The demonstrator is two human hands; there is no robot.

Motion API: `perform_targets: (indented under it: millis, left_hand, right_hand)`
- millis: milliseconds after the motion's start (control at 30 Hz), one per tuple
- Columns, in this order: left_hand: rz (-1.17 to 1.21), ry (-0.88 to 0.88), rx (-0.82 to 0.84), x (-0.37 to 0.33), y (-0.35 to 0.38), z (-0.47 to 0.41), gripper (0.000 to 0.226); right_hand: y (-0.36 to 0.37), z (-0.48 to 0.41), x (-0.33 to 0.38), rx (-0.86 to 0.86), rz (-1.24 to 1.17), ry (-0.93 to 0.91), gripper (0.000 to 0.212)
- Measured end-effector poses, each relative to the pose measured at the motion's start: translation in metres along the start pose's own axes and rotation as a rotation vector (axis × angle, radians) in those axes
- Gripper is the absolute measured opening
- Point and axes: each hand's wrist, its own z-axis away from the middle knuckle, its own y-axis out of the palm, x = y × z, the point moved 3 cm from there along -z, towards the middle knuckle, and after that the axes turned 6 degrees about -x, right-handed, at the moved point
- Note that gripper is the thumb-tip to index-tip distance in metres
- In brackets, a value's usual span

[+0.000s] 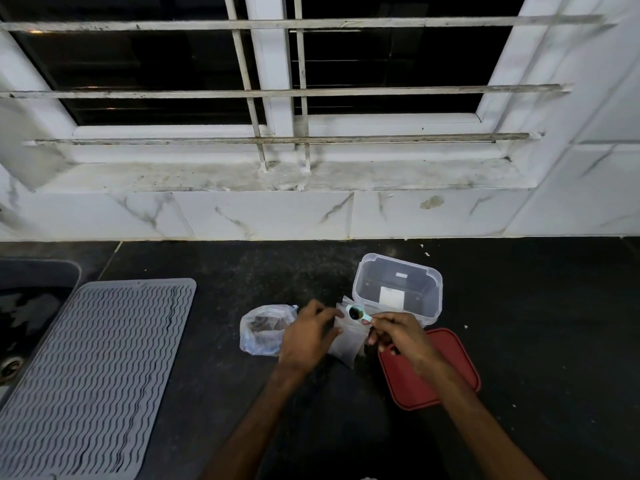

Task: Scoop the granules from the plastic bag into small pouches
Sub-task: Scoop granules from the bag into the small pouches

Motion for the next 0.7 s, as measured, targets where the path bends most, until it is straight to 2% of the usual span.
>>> perform_targets:
  millis: [133,300,400,567,700]
  left_hand:
    - [-0.063,-0.024,0.086,-0.004,0.018,-0.001,0.025]
    - [0.042,-0.068,0.000,-0.001,0.023,0.002,0.015]
    - [0.093,-0.090,-0.040,0.002,0.023,0.007,0.015]
    - [0.164,-0.147,-0.037,0.005,0.022,0.013,0.016]
    - [0.237,-0.219,-0.043,0.010,0.025,0.015,0.010]
  right_hand:
    - [-0.004,0.000,-0.012,0.003,0.071,-0.006,0.020]
    - [-0.002,-0.005,-0.018,0.035,0.208,-0.079,0.019]
    - [-0.002,-0.009,-0.017,0.019,0.451,-0.251,0.018]
    - [0.003,-0.006,-0.012,-0.017,0.959,-0.569,0.031]
    - [0.010,-0.007,-0.020,-0.001,0.898,-0.586,0.031]
